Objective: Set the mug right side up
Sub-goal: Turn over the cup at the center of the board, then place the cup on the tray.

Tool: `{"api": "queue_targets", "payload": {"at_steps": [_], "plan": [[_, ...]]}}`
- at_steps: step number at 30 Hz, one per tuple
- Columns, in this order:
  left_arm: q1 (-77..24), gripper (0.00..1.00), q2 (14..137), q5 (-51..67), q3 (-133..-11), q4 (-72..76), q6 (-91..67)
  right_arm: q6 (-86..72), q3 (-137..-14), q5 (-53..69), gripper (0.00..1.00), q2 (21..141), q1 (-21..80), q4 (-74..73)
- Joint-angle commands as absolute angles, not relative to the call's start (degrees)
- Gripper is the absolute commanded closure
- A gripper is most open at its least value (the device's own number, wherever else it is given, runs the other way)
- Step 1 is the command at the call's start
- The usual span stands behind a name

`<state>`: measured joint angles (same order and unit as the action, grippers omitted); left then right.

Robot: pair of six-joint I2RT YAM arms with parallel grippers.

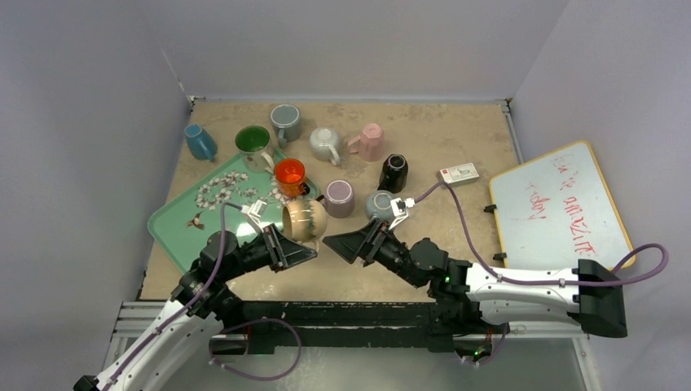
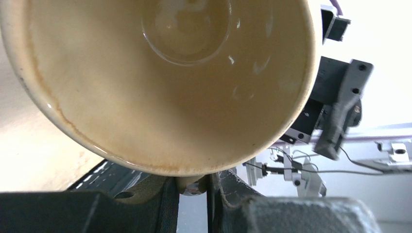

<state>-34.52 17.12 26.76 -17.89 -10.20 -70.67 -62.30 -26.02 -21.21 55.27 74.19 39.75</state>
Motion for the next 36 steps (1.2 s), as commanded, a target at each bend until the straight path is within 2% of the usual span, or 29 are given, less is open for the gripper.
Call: {"api": "queue_targets", "payload": {"at_steps": [1,8,22,36], "plan": [[-34.37,1.00,15.72,20.72,-20.42,-11.69,-66.35,-63.91,-27.96,-23.85,0.01,52.28,74.27,35.43],[-34.30,1.00,18.13,12.65,-23.18,-21.74,-62.60,-64.62,-28.15,-24.69,0.01,49.59,74.26,32.15],[-34.36,1.00,21.26,-15.77,-31.79,-44.30,-62.01,-64.91,-26.21,-26.47,0.01,43.99,74.31,28.77],[-34.32,1.00,29.07,-18.94,-37.89,-40.88,-57.88,-64.26,-25.39,-27.04,0.01,41.10,74.27,26.66]]}}
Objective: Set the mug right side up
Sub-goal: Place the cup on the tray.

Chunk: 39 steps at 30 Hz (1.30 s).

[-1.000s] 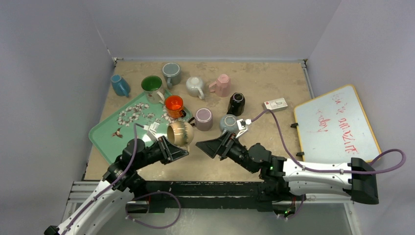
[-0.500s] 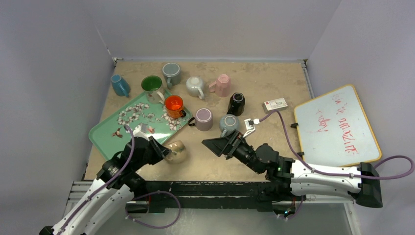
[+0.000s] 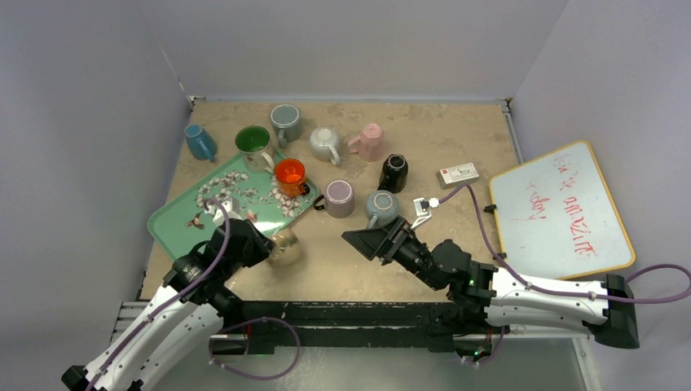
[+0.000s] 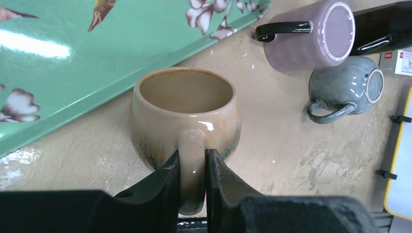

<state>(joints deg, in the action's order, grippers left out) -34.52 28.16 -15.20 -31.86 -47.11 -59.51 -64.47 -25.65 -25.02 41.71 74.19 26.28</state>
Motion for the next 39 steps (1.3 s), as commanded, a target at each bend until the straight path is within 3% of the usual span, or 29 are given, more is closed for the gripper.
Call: {"api": "queue_targets", "payload": {"at_steps": [1,9,21,25,32,39], "plan": [[-34.36,1.00,29.78,-19.55,-38.77,-40.87,-57.53,-64.35,-25.31,-27.00,0.01,40.93,74.28,26.48],[-34.36,1.00,34.39,-28.99,-45.50,-39.91,-53.51,-64.76,-24.74,-27.02,0.01,39.23,74.29,25.75],[-34.28,1.00,44.94,-65.75,-48.79,-36.69,-53.62,-65.11,-24.61,-26.50,0.01,39.14,74.27,24.73],[-33.29,1.00,49.72,-73.24,-50.79,-32.71,-48.91,-65.48,-24.32,-26.20,0.01,37.23,74.31,22.35],[-19.91,1.00,57.22,-62.40,-46.70,-22.91,-45.76,-65.17,-23.74,-27.92,0.01,30.11,74.30,15.86],[-17.45,1.00,66.10,-64.64,-49.16,-21.05,-45.76,-64.42,-24.34,-28.81,0.01,25.08,74.32,10.24]]}}
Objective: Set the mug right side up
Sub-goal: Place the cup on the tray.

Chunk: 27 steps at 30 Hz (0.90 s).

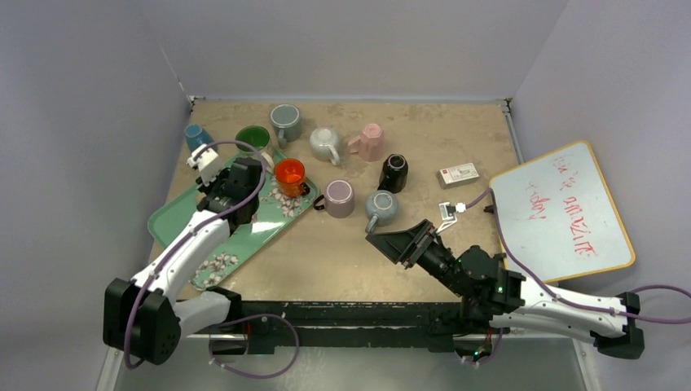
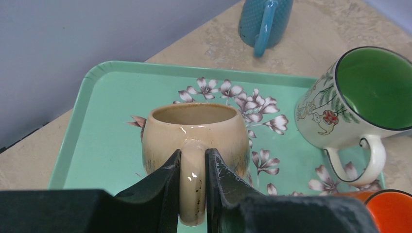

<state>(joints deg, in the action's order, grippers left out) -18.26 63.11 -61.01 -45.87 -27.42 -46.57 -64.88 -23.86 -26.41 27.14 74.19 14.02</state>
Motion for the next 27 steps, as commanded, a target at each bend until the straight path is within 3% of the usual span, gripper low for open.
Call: {"api": "queue_targets", "payload": {"at_steps": [1,20,27], "plan": [[-17.34,1.00,66.96,-65.17,-49.43,-22.13,-46.50,-64.33,-24.28,-28.90,0.01,24.58,74.35,9.89],[-17.67,0.98,68.84,-55.32,-46.51,-42.65,-65.49,-63.79,-23.20,-28.83,0.01,23.10,74.34,9.04],[-21.97,0.78,67.40,-51.75,-47.61,-50.51,-70.70,-63.84,-22.89,-28.06,0.01,22.55,74.32,8.62]]}}
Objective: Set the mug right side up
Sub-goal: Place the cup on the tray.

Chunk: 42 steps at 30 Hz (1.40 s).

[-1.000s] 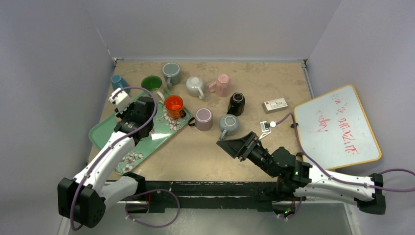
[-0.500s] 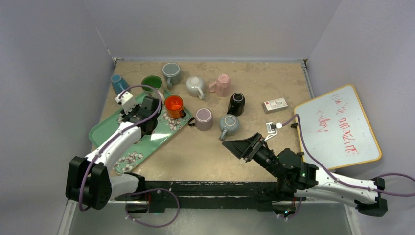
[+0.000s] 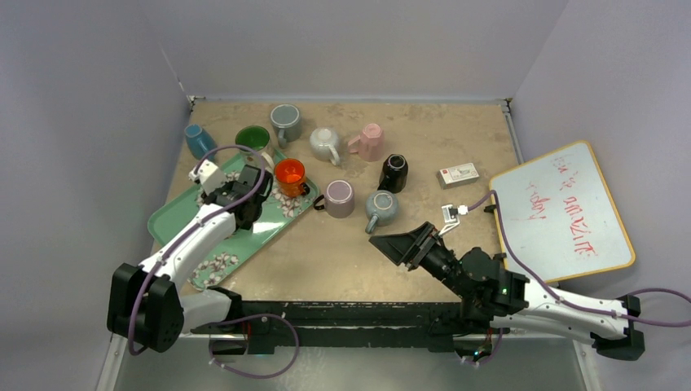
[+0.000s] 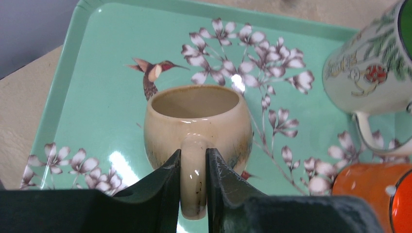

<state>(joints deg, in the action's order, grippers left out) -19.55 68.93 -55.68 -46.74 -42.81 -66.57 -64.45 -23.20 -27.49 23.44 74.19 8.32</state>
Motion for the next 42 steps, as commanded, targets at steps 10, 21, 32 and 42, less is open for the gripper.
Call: {"api": "queue_targets", "payload": {"at_steps": [10,21,32,42], "plan": [[-26.27,0.71,64.45,-47.26,-44.57,-55.44,-77.57,-64.20,-22.59,-27.16,0.01,19.58,74.28,6.66],[-26.28,0.66,66.15,-45.75,-39.64,-45.54,-74.55,-64.40,-22.38,-27.42,0.01,18.08,74.34,4.51],[-25.60,0.77,68.46,-51.22,-38.69,-28.56,-61.64,-62.75,-24.46,-30.83,0.01,14.31,74.35,-1.07],[-19.57,0.90,77.02,-45.70,-40.14,-9.84,-50.07,-63.07,-25.19,-30.87,0.01,15.05,74.33,-2.41]]}}
